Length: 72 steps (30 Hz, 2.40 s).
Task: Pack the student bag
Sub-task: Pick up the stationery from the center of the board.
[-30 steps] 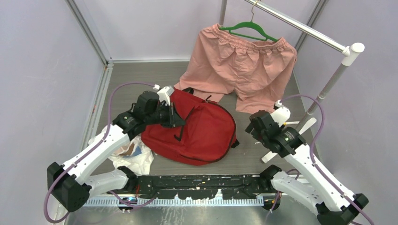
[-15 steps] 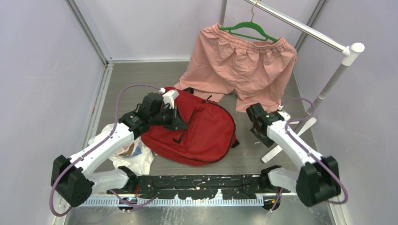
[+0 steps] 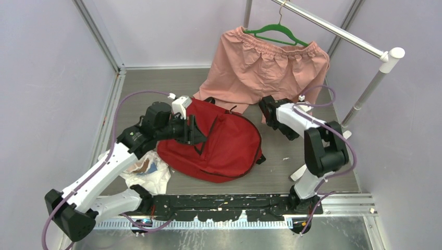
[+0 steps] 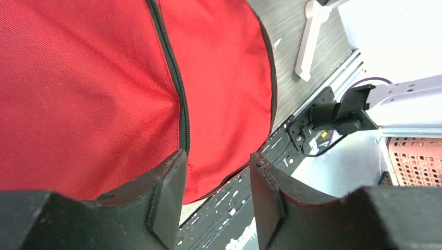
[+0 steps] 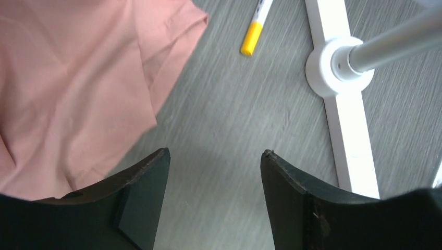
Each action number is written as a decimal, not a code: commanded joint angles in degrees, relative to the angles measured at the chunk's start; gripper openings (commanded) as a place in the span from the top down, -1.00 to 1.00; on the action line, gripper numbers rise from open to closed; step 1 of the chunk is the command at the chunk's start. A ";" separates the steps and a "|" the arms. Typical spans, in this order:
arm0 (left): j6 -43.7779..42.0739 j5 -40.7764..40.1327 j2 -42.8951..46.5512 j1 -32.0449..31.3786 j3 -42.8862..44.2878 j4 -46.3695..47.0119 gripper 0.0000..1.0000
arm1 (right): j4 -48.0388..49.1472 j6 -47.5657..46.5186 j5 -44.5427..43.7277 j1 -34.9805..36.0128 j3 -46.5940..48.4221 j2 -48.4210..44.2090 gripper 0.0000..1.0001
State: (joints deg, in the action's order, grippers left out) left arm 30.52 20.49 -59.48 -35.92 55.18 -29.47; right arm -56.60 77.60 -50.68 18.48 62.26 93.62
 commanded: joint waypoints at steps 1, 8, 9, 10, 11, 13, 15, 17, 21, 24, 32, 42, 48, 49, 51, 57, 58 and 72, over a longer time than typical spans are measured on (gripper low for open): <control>-3.11 -3.32 3.44 -0.27 4.71 -5.40 0.01 | -6.49 10.76 -13.23 -0.32 6.26 6.41 -0.40; -3.88 -6.12 6.55 -0.11 7.27 -8.36 0.01 | -11.39 17.91 -18.52 -1.86 10.04 12.58 -0.40; -3.89 -6.42 6.90 -0.16 7.43 -8.60 0.01 | -11.38 18.18 -18.61 -2.52 10.05 12.55 -0.40; -4.01 -6.61 7.19 -0.07 7.52 -8.79 0.01 | -11.35 18.20 -18.10 -3.60 10.07 12.54 -0.40; -4.17 -6.76 7.39 -0.08 7.62 -8.96 0.02 | -11.30 18.03 -17.01 -5.06 9.93 12.47 -0.40; -4.19 -7.12 7.54 -0.03 7.96 -9.39 0.03 | -9.77 16.63 -13.60 -7.48 8.97 11.93 -0.40; -4.17 -7.22 7.34 -0.06 8.29 -9.57 0.03 | -8.19 15.72 -11.64 -8.95 7.37 10.79 -0.40; -4.03 -7.26 6.95 0.00 8.57 -9.57 0.04 | -5.75 13.91 -9.05 -10.91 5.88 9.76 -0.40; -3.26 -7.25 6.04 0.06 9.06 -8.85 0.06 | -5.49 12.98 -3.73 -14.91 6.28 11.22 -0.40; -2.32 -6.95 5.57 0.06 9.57 -8.07 0.07 | -7.29 14.05 -0.60 -17.58 7.34 13.04 -0.40; 1.02 -7.54 6.83 -0.02 9.48 -6.67 0.09 | 3.02 5.42 6.01 -23.29 3.34 11.90 -0.39; 3.73 -8.44 8.25 0.02 9.12 -5.91 0.12 | 9.52 -4.75 10.75 -24.94 4.36 13.92 -0.36; 4.50 -8.63 9.31 0.04 8.86 -5.84 0.13 | 14.81 -10.92 16.14 -27.06 3.56 14.34 -0.38; 4.46 -8.63 9.45 0.04 8.81 -5.94 0.13 | 15.41 -11.67 17.05 -27.47 3.53 14.45 -0.38; 4.47 -8.64 9.71 0.05 8.86 -5.95 0.13 | 16.20 -12.73 18.15 -28.56 3.34 14.41 -0.40; 4.37 -8.50 10.17 0.02 8.44 -5.74 0.13 | 20.82 -17.10 24.64 -33.02 1.08 13.81 -0.45; 4.37 -8.41 10.13 -0.01 8.38 -5.58 0.13 | 21.03 -17.50 25.43 -33.51 0.79 13.67 -0.44; 4.51 -7.86 10.31 0.00 7.84 -4.36 0.17 | 27.59 -20.69 32.40 -36.01 -3.46 10.87 0.62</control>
State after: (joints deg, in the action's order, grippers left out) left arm 34.54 12.40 -50.33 -35.99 62.57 -36.84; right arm -30.83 57.95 -24.84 -17.50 62.17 102.69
